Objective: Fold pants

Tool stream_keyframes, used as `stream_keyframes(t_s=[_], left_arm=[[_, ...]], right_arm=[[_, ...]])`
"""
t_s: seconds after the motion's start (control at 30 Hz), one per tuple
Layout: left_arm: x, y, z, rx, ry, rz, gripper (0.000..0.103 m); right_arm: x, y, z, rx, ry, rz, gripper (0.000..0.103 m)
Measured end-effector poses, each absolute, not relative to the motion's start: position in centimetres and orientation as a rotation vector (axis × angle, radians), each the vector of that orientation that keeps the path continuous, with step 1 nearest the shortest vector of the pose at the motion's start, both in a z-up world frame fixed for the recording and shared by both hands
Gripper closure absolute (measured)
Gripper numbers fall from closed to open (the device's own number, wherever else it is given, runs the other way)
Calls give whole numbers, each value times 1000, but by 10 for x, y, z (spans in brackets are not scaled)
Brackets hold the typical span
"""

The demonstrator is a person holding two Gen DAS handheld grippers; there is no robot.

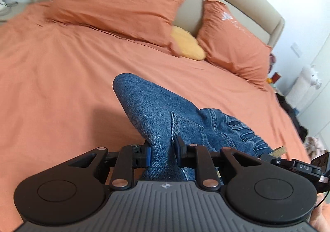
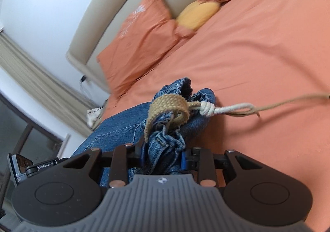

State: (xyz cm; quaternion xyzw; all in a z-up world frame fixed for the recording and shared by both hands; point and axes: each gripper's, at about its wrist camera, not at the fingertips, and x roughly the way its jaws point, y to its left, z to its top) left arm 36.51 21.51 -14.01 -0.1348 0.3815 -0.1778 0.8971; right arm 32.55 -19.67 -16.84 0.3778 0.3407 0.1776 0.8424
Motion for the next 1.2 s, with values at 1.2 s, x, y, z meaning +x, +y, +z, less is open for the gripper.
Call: stream_keyframes(t_s=[1.2], left_arm=[[356, 297, -210, -14, 992, -127, 56]], right_arm=[[314, -41, -201, 367, 985, 358, 46]])
